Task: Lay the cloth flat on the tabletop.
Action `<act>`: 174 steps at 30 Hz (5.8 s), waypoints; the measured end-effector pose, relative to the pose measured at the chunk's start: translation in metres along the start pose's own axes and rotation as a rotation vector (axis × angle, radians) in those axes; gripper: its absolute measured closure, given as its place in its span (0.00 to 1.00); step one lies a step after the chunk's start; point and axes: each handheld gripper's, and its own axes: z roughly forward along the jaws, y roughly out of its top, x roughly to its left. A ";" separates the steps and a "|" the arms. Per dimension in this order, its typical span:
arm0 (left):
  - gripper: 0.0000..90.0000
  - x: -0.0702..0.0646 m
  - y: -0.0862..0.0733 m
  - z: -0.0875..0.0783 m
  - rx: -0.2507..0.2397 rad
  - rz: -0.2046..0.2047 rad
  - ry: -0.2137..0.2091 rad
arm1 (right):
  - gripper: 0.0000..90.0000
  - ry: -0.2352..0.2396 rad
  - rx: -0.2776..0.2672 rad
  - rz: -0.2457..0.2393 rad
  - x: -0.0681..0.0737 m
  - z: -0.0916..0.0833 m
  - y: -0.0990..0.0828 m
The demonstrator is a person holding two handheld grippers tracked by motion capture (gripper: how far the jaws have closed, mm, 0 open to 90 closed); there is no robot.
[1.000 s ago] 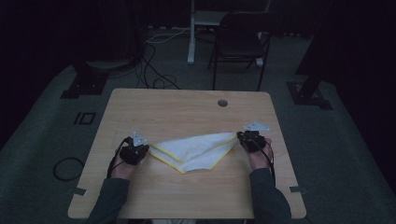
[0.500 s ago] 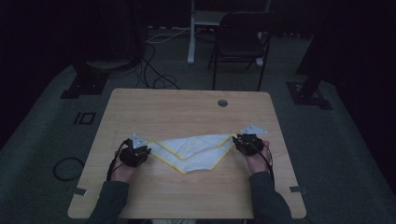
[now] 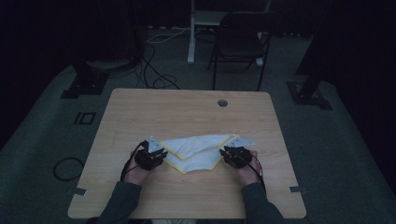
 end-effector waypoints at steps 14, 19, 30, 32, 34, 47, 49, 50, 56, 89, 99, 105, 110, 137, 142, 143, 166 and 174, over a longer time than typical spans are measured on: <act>0.78 -0.033 0.021 0.021 -0.035 0.092 -0.090 | 0.80 0.090 0.015 -0.069 0.033 0.000 -0.007; 0.74 -0.041 0.031 0.032 -0.029 0.117 -0.108 | 0.77 0.125 0.023 -0.092 0.043 0.001 -0.008; 0.67 -0.051 0.044 0.054 0.004 0.176 -0.077 | 0.64 0.222 0.014 -0.143 0.056 0.000 -0.012; 0.72 -0.049 0.048 0.059 0.016 0.184 -0.067 | 0.61 0.235 0.026 -0.156 0.058 0.001 -0.012; 0.81 -0.047 0.049 0.060 0.015 0.182 -0.067 | 0.61 0.238 0.044 -0.169 0.059 0.003 -0.013; 0.97 -0.011 0.069 0.058 0.015 0.076 -0.033 | 1.00 0.155 0.071 -0.170 0.048 -0.001 -0.014; 0.97 -0.007 0.070 0.058 0.012 0.060 -0.032 | 0.85 0.189 0.058 -0.161 0.048 -0.002 -0.014; 0.97 -0.006 0.070 0.059 0.016 0.061 -0.030 | 0.78 0.196 0.054 -0.162 0.050 -0.002 -0.014; 0.97 0.000 0.075 0.063 0.017 0.034 -0.031 | 0.79 0.188 0.091 -0.223 0.065 0.009 -0.015; 0.86 0.057 0.045 0.047 0.038 -0.147 -0.016 | 0.97 0.035 0.085 -0.091 -0.007 -0.025 -0.022; 0.65 0.019 0.050 0.053 0.027 -0.012 -0.085 | 0.96 0.036 0.086 -0.090 -0.006 -0.024 -0.023; 0.56 0.006 0.048 0.069 0.110 0.077 0.016 | 0.96 0.038 0.081 -0.090 -0.006 -0.025 -0.022; 0.89 0.020 0.051 0.067 0.106 0.017 0.090 | 0.96 0.041 0.078 -0.087 -0.006 -0.025 -0.023; 0.74 0.004 0.047 0.048 0.020 -0.030 0.020 | 0.96 0.079 0.013 -0.118 0.003 -0.015 0.005; 0.74 -0.019 0.056 0.042 -0.014 0.039 -0.044 | 0.97 0.095 0.006 -0.136 0.009 -0.001 0.020; 0.74 -0.019 0.056 0.042 -0.014 0.039 -0.044 | 0.97 0.095 0.006 -0.136 0.009 -0.001 0.020; 0.76 -0.057 0.053 0.044 -0.029 0.118 -0.148 | 0.76 0.082 -0.006 -0.065 0.003 0.013 0.038; 0.75 -0.046 0.041 0.042 -0.011 0.088 -0.129 | 0.79 0.057 -0.031 -0.062 0.000 -0.028 0.012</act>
